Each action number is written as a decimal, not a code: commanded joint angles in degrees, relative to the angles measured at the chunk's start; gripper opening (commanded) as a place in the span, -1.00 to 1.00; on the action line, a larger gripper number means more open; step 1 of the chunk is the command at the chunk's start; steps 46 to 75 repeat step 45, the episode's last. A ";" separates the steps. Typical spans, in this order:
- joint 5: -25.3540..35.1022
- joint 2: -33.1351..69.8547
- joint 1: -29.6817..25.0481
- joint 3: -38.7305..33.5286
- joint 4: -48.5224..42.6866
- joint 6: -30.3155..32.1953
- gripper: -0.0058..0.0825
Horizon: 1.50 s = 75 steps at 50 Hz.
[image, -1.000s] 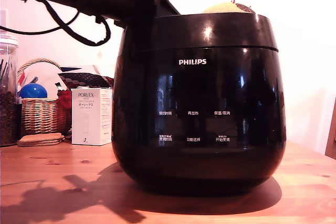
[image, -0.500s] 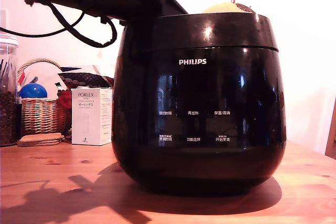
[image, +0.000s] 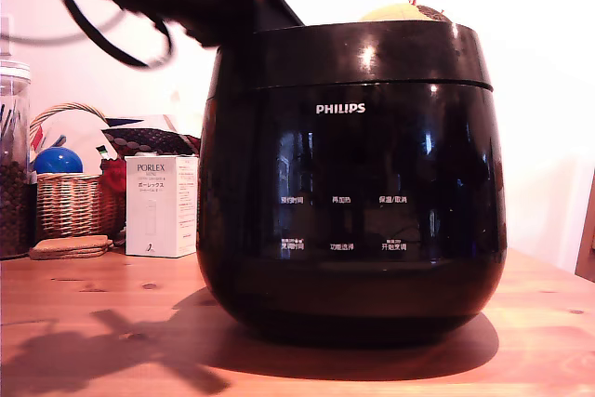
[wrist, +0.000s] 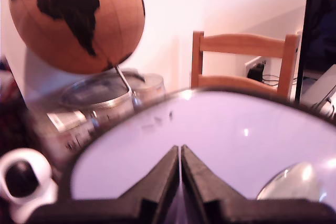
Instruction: Close the rice cooker by pressing the lid down with medium force
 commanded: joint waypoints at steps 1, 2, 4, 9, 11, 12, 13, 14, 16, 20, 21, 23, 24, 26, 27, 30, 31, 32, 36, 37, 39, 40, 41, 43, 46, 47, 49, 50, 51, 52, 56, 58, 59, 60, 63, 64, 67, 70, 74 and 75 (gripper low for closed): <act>-0.33 -3.19 1.11 2.23 -0.57 1.49 -0.92; -0.63 -3.89 1.46 2.43 -1.07 1.49 -0.92; -1.09 -5.18 2.19 2.67 -1.99 1.49 -0.92; -2.43 -8.28 4.17 2.71 -4.44 3.61 -0.92; -2.95 -9.40 5.05 2.71 -5.81 4.44 -0.92; -3.32 -10.03 5.55 2.71 -6.86 4.57 -0.92; -3.48 -10.62 6.05 2.71 -7.48 4.57 -0.92; -4.15 -11.19 6.47 2.71 -8.61 4.57 -0.92; -4.74 -12.39 7.61 2.71 -10.03 4.57 -0.92; -6.01 -14.56 9.70 2.71 -13.92 4.57 -0.92; -6.58 -15.08 10.10 2.71 -14.71 4.57 -0.92; -7.89 -16.26 11.13 2.71 -16.72 4.57 -0.92; -8.48 -16.81 11.56 2.71 -17.59 4.57 -0.92; -9.73 -17.75 12.44 2.71 -19.17 4.57 -0.92; -10.29 -18.18 12.85 2.71 -19.96 4.57 -0.92; -11.80 -19.63 14.08 2.71 -21.94 4.57 -0.92; -11.91 -20.09 14.49 2.71 -22.18 4.57 -0.92; -12.76 -20.46 14.84 2.71 -22.99 4.57 -0.92; -13.53 -22.05 16.39 2.71 -24.41 4.55 -0.92; -13.55 -22.40 16.72 2.71 -24.59 4.55 -0.92; -13.53 -23.02 17.22 2.71 -24.85 4.55 -0.92; -13.53 -23.30 17.44 2.71 -24.90 4.55 -0.92; -13.53 -23.56 17.59 2.71 -24.94 4.55 -0.92; -13.53 -24.02 17.88 2.71 -24.96 4.55 -0.92; -13.53 -24.37 18.01 2.71 -24.96 4.55 -0.92; -13.53 -24.37 18.01 2.71 -24.96 4.55 -0.92; -13.53 -24.37 18.01 2.71 -24.96 4.55 -0.92; -13.53 -24.37 18.01 2.71 -24.96 4.55 -0.92; -13.53 -24.37 18.01 2.71 -24.96 4.55 -0.92; -13.53 -24.37 18.01 2.71 -24.96 4.55 -0.92; -13.53 -24.37 18.01 2.71 -24.96 4.55 -0.92; -13.53 -24.37 18.01 2.71 -24.96 4.55 -0.92; -13.53 -24.37 18.01 2.71 -24.96 4.55 -0.92; -13.53 -24.37 18.01 2.71 -24.96 4.55 -0.92; -13.53 -24.37 18.01 2.71 -24.96 4.55 -0.92; -13.53 -24.37 18.01 2.71 -24.96 4.55 -0.92; -13.53 -24.37 18.01 2.71 -24.96 4.55 -0.92; -13.53 -24.37 18.01 2.71 -24.96 4.55 -0.92; -13.53 -24.37 18.01 2.71 -24.96 4.55 -0.92; -13.53 -24.37 18.01 2.71 -24.96 4.55 -0.92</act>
